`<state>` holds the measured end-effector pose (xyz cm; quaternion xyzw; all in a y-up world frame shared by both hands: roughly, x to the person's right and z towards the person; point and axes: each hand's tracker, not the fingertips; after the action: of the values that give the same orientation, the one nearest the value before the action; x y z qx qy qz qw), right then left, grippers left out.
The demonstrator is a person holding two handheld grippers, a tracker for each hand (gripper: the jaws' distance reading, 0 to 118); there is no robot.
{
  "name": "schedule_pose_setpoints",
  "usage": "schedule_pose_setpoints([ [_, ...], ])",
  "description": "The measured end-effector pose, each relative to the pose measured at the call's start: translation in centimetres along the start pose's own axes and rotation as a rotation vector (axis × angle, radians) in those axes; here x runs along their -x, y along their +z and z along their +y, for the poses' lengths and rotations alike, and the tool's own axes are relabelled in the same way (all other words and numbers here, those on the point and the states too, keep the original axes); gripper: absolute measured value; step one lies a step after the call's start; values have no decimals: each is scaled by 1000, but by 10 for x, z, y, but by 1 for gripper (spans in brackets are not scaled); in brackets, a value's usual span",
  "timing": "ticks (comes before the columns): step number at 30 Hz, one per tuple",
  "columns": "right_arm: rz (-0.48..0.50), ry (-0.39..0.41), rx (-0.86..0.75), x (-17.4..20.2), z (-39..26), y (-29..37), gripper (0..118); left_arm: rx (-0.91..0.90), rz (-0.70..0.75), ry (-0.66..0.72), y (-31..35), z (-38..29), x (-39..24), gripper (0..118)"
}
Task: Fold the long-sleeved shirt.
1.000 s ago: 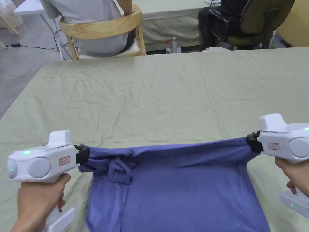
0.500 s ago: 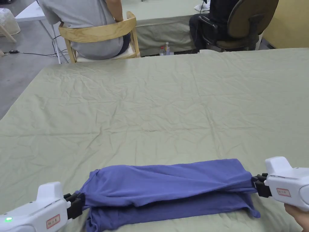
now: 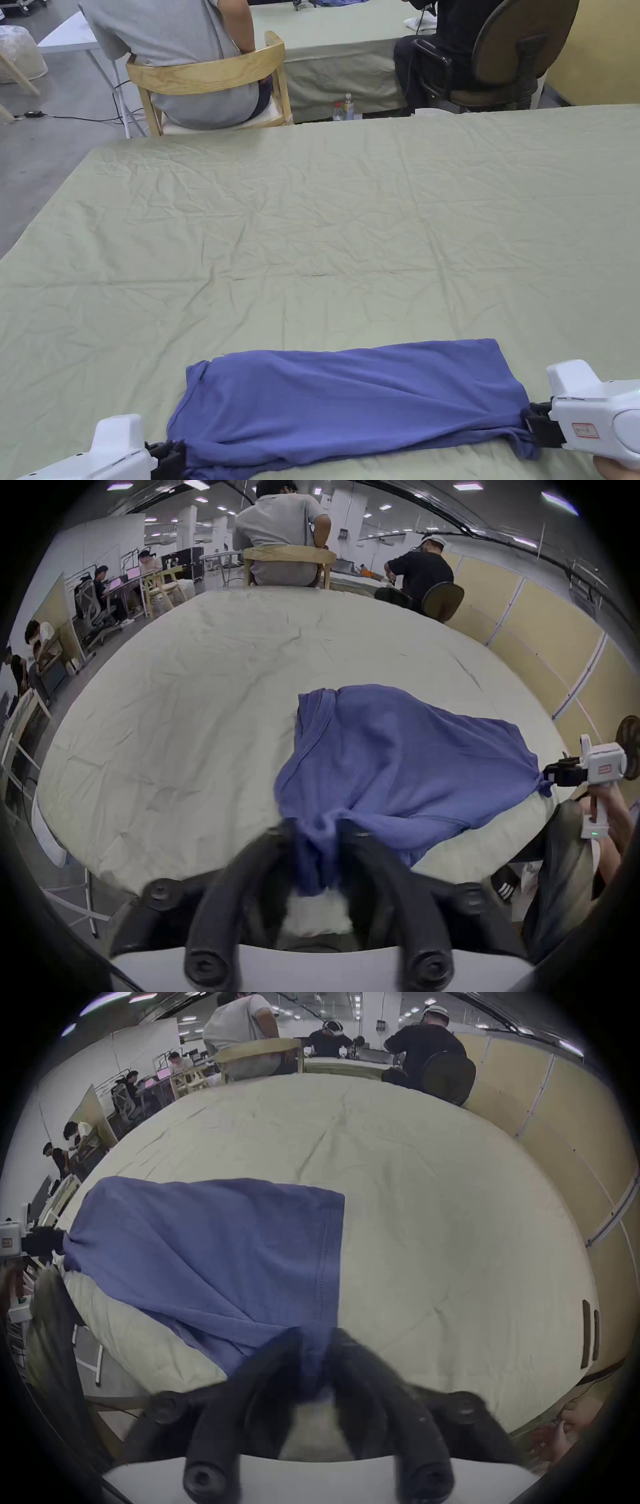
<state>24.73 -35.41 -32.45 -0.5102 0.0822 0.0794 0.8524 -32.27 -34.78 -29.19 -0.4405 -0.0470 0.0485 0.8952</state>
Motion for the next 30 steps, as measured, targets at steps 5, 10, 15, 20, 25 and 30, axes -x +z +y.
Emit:
schedule_pose_setpoints([
  [5, -84, 35, -24, 1, 5, 25, 48, -16, 83, -34, 22, 3, -2, 59],
  [10, -52, 12, -194, 20, 35, 78, 47, -136, 91, -13, 54, 30, -7, 59],
  [15, -3, 9, -386, 65, 72, 117, 47, -228, 89, -25, 74, 68, -29, 56],
  [20, 36, 10, -477, 115, 94, 130, 36, -310, 25, -30, 86, 93, -55, 28],
  [25, 108, -17, -491, 147, 86, 121, 12, -304, -39, -32, 88, 83, -72, 8],
  [30, 104, 93, -398, 164, 71, 101, 1, -167, -172, -23, 75, 54, -73, 2],
])
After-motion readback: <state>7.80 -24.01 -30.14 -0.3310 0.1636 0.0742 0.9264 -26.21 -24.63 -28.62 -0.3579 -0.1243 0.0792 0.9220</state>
